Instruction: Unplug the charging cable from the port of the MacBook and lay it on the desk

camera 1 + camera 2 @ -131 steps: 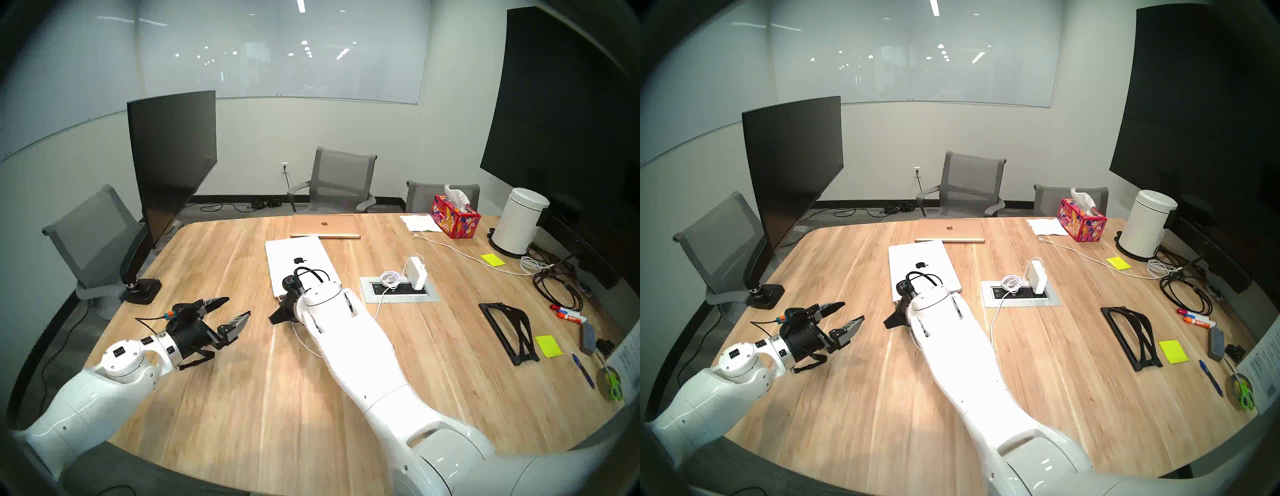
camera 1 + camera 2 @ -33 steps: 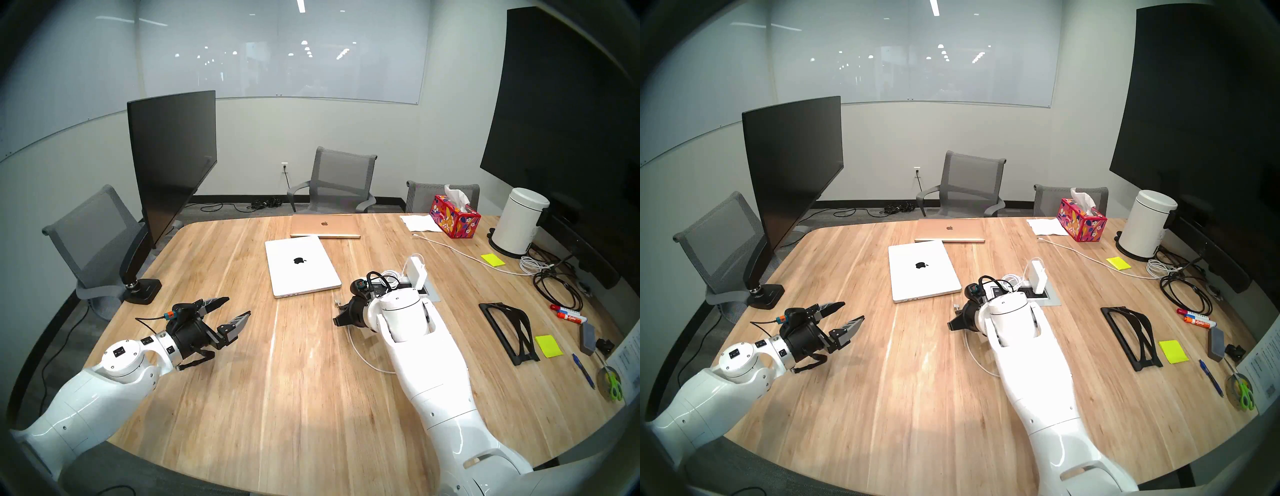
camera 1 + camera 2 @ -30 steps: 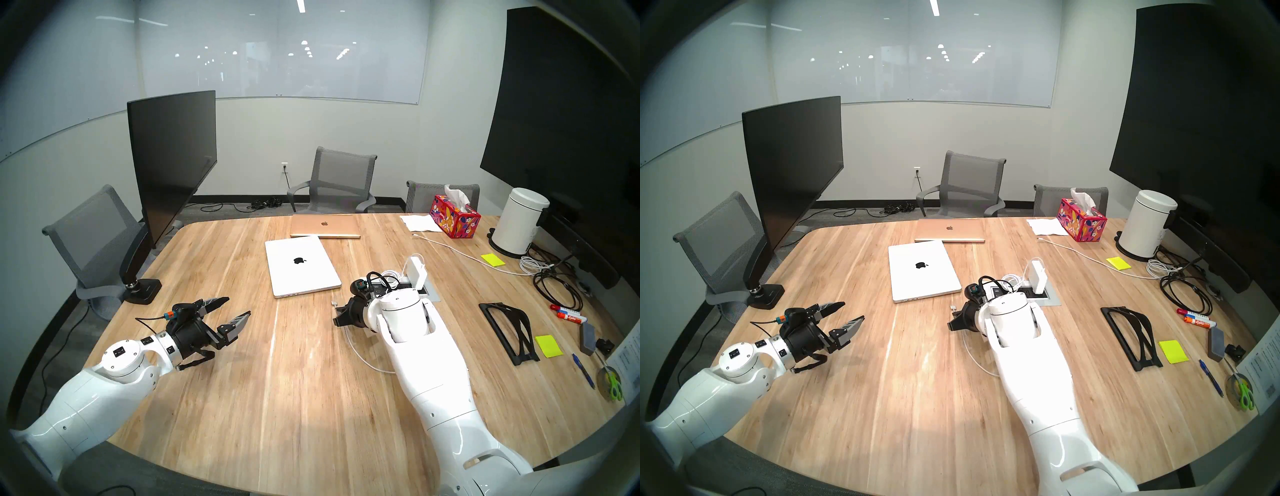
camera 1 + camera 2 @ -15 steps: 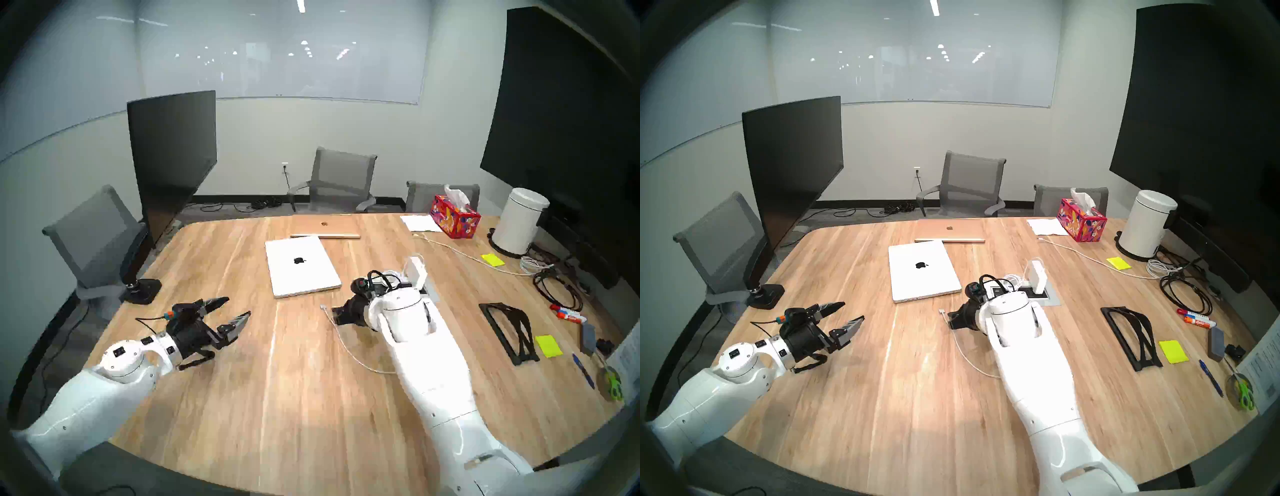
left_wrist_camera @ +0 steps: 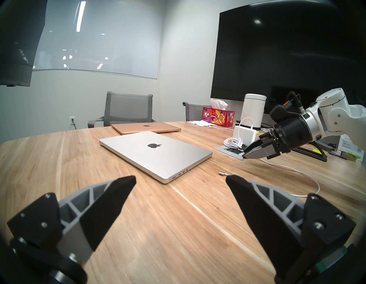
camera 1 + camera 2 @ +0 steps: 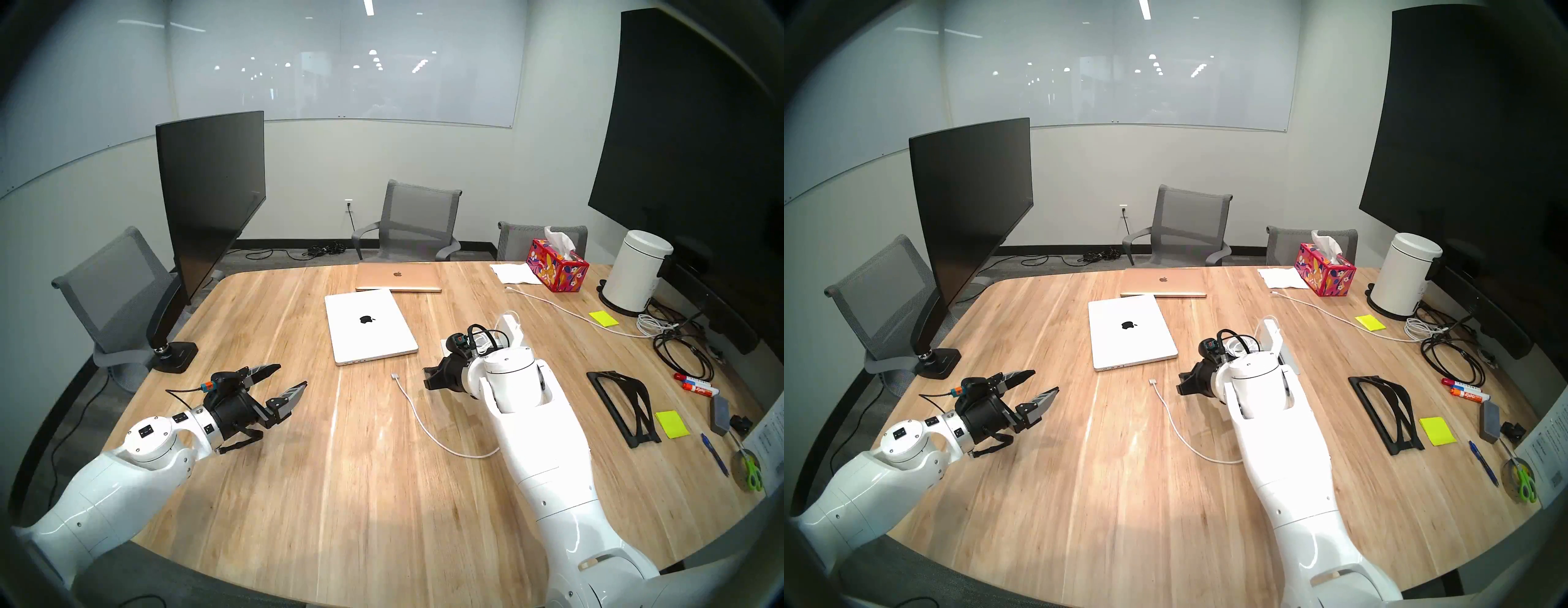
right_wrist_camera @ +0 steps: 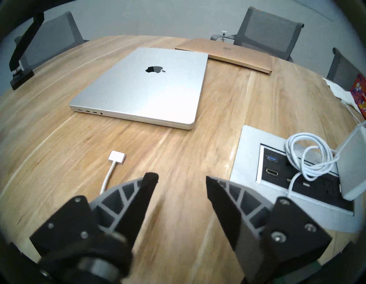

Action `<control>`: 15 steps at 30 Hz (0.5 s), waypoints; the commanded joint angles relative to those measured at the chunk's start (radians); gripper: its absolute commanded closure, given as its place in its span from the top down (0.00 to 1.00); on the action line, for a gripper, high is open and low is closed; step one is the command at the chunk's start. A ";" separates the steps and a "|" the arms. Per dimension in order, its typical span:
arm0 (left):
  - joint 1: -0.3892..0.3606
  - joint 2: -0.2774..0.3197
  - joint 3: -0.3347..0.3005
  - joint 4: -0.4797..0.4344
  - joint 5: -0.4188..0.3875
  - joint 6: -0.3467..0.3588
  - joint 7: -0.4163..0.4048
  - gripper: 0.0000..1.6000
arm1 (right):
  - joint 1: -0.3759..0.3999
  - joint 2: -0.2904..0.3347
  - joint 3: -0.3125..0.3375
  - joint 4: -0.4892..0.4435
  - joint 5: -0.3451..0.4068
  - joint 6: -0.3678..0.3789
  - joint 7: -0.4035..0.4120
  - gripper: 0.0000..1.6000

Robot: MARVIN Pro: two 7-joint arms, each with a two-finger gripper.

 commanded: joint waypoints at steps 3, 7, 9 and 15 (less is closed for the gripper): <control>-0.005 -0.001 -0.006 -0.011 0.000 -0.009 0.000 1.00 | -0.031 0.013 0.048 -0.089 0.027 -0.071 0.004 0.69; -0.005 -0.001 -0.006 -0.011 -0.001 -0.009 0.001 1.00 | -0.067 0.012 0.080 -0.110 0.052 -0.140 0.009 0.70; -0.005 -0.001 -0.005 -0.011 -0.001 -0.009 0.001 1.00 | -0.085 0.008 0.099 -0.115 0.069 -0.174 0.014 0.72; -0.005 -0.001 -0.005 -0.011 -0.001 -0.009 0.001 1.00 | -0.124 0.016 0.124 -0.128 0.109 -0.259 0.021 0.85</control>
